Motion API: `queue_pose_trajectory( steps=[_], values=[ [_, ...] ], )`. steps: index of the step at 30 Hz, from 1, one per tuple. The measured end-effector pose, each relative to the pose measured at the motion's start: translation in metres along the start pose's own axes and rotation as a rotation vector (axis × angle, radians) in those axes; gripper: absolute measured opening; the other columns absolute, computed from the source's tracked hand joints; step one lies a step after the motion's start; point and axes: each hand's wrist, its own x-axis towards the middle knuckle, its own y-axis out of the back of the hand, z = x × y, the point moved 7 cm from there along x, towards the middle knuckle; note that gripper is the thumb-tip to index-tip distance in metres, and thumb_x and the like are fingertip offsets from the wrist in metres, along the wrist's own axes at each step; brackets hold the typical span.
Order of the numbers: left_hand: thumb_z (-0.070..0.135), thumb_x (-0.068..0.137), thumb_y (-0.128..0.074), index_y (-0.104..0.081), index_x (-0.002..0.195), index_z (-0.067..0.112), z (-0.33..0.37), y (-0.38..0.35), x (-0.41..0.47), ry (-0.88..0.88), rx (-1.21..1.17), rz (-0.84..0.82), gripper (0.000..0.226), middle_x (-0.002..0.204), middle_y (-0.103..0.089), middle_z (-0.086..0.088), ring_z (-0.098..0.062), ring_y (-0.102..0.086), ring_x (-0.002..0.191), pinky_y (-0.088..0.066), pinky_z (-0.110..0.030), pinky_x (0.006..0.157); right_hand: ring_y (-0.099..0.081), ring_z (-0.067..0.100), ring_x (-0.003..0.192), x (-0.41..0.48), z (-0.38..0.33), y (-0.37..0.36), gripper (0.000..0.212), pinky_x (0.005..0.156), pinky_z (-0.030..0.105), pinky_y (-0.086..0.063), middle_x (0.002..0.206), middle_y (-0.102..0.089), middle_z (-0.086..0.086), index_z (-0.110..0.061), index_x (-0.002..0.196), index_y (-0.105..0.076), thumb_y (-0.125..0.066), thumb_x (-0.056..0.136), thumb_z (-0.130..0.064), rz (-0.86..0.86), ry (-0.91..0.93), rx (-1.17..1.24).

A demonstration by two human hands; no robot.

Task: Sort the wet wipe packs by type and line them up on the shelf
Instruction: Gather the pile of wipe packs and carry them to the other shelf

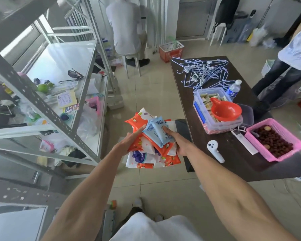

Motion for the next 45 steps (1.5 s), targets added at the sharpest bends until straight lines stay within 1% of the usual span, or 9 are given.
queue_pose_trajectory(
  steps=[4,7,11,16,22,30,37,42,45],
  values=[
    [0.08,0.052,-0.081,-0.054,0.134,0.002,0.02,0.015,0.037,0.005,-0.006,-0.013,0.116,0.095,-0.075,-0.009,-0.022,-0.074,0.072,-0.059,-0.029,0.061,-0.061,0.04,0.128,0.034,-0.022,0.004,0.097,0.098,0.049,-0.057,0.133,-0.068,0.018,-0.016,0.144,-0.055,-0.088,0.064,-0.061,0.007,0.007,-0.006],
    [0.081,0.048,-0.081,-0.062,0.123,0.005,0.038,0.025,0.067,-0.013,0.004,-0.041,0.108,0.104,-0.077,-0.012,-0.028,-0.076,0.087,-0.061,-0.037,0.076,-0.065,0.039,0.124,0.064,-0.04,0.009,0.098,0.099,0.051,-0.056,0.133,-0.068,0.017,-0.019,0.146,-0.052,-0.089,0.066,-0.061,0.034,-0.005,-0.01],
    [0.08,0.052,-0.082,-0.058,0.131,0.006,0.06,0.051,0.115,0.002,-0.03,-0.016,0.111,0.119,-0.074,-0.016,-0.033,-0.073,0.102,-0.058,-0.046,0.094,-0.071,0.034,0.112,0.106,-0.074,0.01,0.097,0.091,0.046,-0.06,0.13,-0.07,0.016,-0.019,0.144,-0.055,-0.089,0.064,-0.061,0.061,0.011,-0.017],
    [0.079,0.056,-0.081,-0.052,0.138,0.006,0.097,0.088,0.172,0.033,-0.054,-0.003,0.114,0.122,-0.072,-0.017,-0.035,-0.073,0.107,-0.057,-0.05,0.097,-0.069,0.036,0.116,0.163,-0.121,0.005,0.097,0.092,0.046,-0.06,0.129,-0.071,0.016,-0.018,0.143,-0.056,-0.09,0.063,-0.061,0.094,-0.015,-0.027],
    [0.081,0.051,-0.081,-0.041,0.145,0.005,0.145,0.135,0.235,0.04,-0.079,0.036,0.127,0.124,-0.07,-0.014,-0.025,-0.076,0.09,-0.061,-0.034,0.072,-0.072,0.033,0.109,0.226,-0.183,-0.002,0.095,0.087,0.045,-0.061,0.128,-0.071,0.016,-0.017,0.142,-0.057,-0.089,0.063,-0.059,0.124,-0.006,-0.045],
    [0.08,0.055,-0.081,-0.054,0.136,0.009,0.199,0.165,0.312,0.04,-0.098,-0.005,0.111,0.122,-0.073,-0.015,-0.033,-0.074,0.106,-0.057,-0.051,0.096,-0.075,0.028,0.09,0.295,-0.25,0.002,0.072,0.077,0.04,-0.063,0.111,-0.075,0.014,-0.012,0.138,-0.061,-0.074,0.079,-0.052,0.056,-0.009,-0.032],
    [0.081,0.036,-0.085,-0.045,0.134,0.007,0.249,0.178,0.392,0.066,-0.139,0.038,0.129,0.122,-0.069,-0.017,-0.028,-0.076,0.097,-0.063,-0.043,0.083,-0.076,0.026,0.089,0.38,-0.308,0.032,0.065,0.072,0.038,-0.062,0.108,-0.077,0.012,-0.014,0.137,-0.06,-0.073,0.083,-0.05,0.036,-0.038,-0.045],
    [0.079,0.036,-0.087,-0.044,0.142,-0.002,0.299,0.202,0.447,0.043,-0.164,0.124,0.141,0.101,-0.068,-0.013,-0.018,-0.073,0.068,-0.059,-0.029,0.054,-0.067,0.04,0.118,0.453,-0.367,0.047,0.09,0.098,0.056,-0.056,0.133,-0.068,0.02,-0.015,0.143,-0.057,-0.09,0.069,-0.053,-0.007,-0.025,-0.065],
    [0.071,0.048,-0.081,-0.047,0.139,-0.003,0.337,0.209,0.462,0.036,-0.177,0.134,0.123,0.091,-0.07,-0.009,-0.016,-0.072,0.065,-0.059,-0.026,0.052,-0.065,0.042,0.121,0.487,-0.403,0.049,0.084,0.102,0.059,-0.052,0.134,-0.067,0.021,-0.015,0.143,-0.056,-0.087,0.074,-0.051,-0.021,-0.056,-0.085]
  ],
)
